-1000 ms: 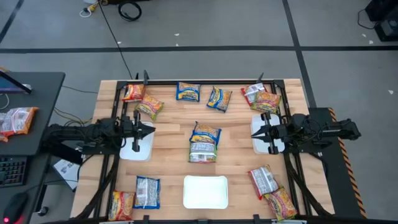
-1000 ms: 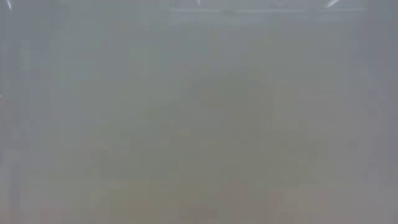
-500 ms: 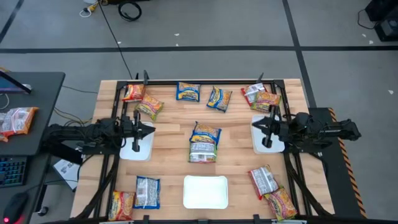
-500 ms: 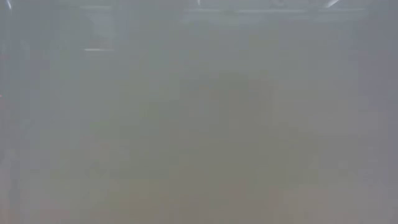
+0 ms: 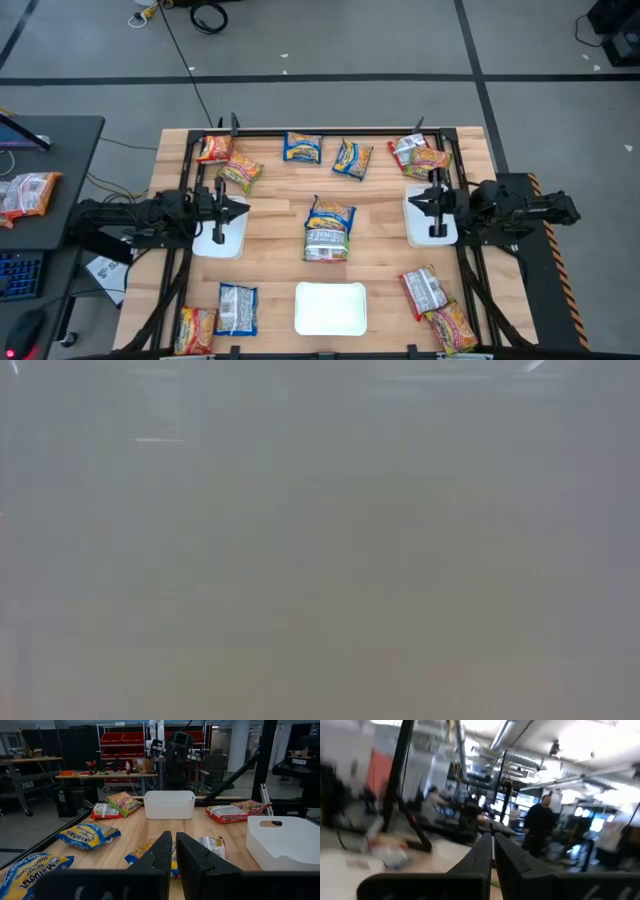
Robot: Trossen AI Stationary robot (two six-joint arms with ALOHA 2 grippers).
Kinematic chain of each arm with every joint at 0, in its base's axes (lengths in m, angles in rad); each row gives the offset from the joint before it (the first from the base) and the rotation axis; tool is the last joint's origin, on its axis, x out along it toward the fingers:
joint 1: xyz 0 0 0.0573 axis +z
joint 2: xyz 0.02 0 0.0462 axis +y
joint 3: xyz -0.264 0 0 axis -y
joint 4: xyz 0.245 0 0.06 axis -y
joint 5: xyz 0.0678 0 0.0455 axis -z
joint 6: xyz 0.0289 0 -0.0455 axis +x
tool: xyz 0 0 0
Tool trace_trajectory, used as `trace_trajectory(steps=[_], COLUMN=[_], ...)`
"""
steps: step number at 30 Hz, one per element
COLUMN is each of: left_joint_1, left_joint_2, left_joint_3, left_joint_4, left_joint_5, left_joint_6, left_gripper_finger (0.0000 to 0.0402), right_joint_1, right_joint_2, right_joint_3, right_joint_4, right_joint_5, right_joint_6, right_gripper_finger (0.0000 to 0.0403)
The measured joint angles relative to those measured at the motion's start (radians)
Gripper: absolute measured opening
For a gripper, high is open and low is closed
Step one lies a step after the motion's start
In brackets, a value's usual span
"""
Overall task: Sort Maruchan noodles
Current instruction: Put the bottom right red noodle pack into the bottom white bin
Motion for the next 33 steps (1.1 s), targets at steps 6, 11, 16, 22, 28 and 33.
trace_trajectory(steps=[6,11,16,22,28,33], left_joint_1=[0.000,0.000,0.000,0.000,0.000,0.000], left_joint_2=[0.000,0.000,0.000,0.000,0.000,0.000], left_joint_3=[0.000,0.000,0.000,0.000,0.000,0.000], left_joint_4=[0.000,0.000,0.000,0.000,0.000,0.000], left_joint_5=[0.000,0.000,0.000,0.000,0.000,0.000], left_joint_6=[0.000,0.000,0.000,0.000,0.000,0.000], left_gripper_finger=[0.0032,0.0032,0.0032,0.0032,0.0032,0.0032], right_joint_1=[0.000,0.001,0.054,0.221,0.376,0.504], right_joint_2=[0.000,0.011,0.098,0.334,0.600,0.787], right_joint_3=[0.000,0.002,0.042,0.154,0.278,0.373], right_joint_4=[0.020,0.049,-0.039,-0.055,-0.054,-0.061], right_joint_5=[-0.068,-0.147,-0.109,-0.039,0.000,0.043], right_joint_6=[0.317,0.413,0.520,0.507,0.478,0.484], right_gripper_finger=[0.0027,0.0025,0.0013,0.0007,0.0006,0.0006])
